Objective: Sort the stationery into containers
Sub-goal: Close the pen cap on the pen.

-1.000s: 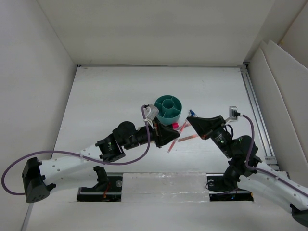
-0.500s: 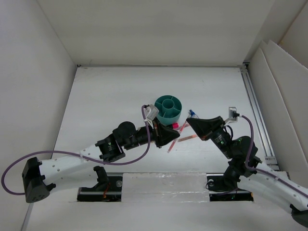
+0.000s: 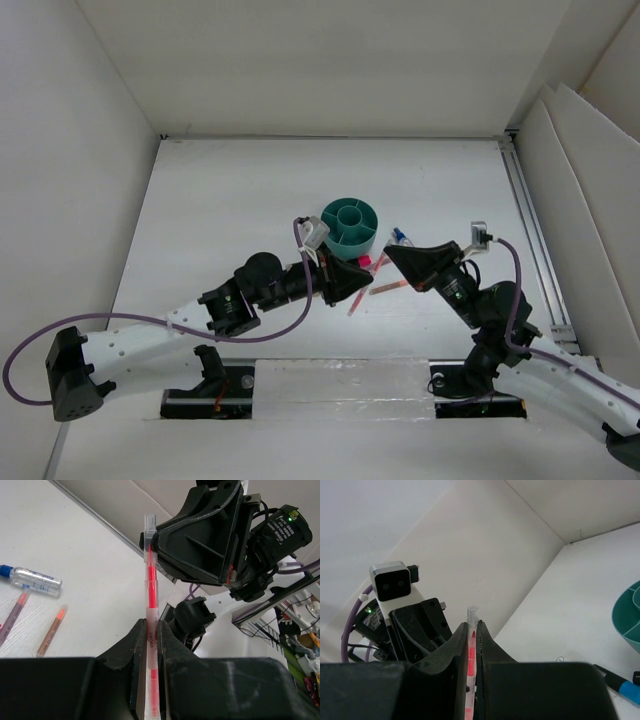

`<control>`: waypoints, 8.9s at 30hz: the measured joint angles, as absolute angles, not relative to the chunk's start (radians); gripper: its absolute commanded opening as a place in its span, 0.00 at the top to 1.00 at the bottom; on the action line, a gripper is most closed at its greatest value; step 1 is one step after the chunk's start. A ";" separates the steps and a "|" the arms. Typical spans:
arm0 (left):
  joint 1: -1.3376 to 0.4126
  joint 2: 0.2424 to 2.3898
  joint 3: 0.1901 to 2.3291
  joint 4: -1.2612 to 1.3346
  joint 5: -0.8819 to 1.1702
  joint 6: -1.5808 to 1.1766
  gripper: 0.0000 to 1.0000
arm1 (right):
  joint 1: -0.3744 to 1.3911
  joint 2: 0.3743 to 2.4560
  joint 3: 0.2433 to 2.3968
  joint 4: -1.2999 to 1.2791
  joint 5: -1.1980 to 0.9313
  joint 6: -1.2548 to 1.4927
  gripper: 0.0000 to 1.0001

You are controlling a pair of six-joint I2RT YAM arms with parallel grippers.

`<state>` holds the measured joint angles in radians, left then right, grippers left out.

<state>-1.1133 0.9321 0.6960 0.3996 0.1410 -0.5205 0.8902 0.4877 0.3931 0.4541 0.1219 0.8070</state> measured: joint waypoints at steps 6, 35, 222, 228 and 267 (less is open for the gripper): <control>-1.113 0.933 0.696 0.399 0.122 -0.521 1.00 | 0.890 0.501 0.390 0.458 0.118 0.807 1.00; -1.120 0.961 0.709 0.382 0.044 -0.529 1.00 | 0.889 0.529 0.376 0.485 0.123 0.761 1.00; -1.098 0.921 0.696 0.420 -0.041 -0.616 1.00 | 0.877 0.398 0.323 0.393 0.183 0.678 0.54; -1.098 0.921 0.696 0.422 -0.056 -0.619 1.00 | 0.828 0.376 0.294 0.411 0.083 0.767 0.47; -1.098 0.953 0.696 0.469 -0.080 -0.614 1.00 | 0.812 0.568 0.316 0.564 -0.026 0.854 0.46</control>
<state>-1.0977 0.9527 0.6960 0.4694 -0.0795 -0.6144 0.8120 0.5682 0.3161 0.5636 -0.0257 0.8536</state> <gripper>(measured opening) 0.043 0.539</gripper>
